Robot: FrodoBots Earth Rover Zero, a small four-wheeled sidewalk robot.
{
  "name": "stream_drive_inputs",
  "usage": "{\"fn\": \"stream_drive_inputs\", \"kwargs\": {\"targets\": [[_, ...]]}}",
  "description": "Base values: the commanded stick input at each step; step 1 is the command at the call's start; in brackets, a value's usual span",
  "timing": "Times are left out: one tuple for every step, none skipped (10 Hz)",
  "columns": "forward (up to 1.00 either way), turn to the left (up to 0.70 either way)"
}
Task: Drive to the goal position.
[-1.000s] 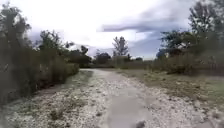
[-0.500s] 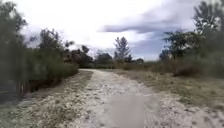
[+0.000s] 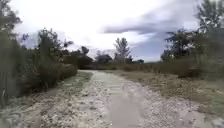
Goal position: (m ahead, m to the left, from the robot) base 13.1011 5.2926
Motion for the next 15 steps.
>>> {"fn": "stream_drive_inputs", "kwargs": {"targets": [[0.70, 0.00], [0.70, 0.00], [0.70, 0.00], [0.70, 0.00], [0.70, 0.00], [0.70, 0.00], [0.70, 0.00], [0.70, 0.00], [0.70, 0.00], [0.70, 0.29], [0.70, 0.35], [0.70, 0.35], [0.70, 0.07], [0.70, 0.00], [0.70, 0.00]]}}
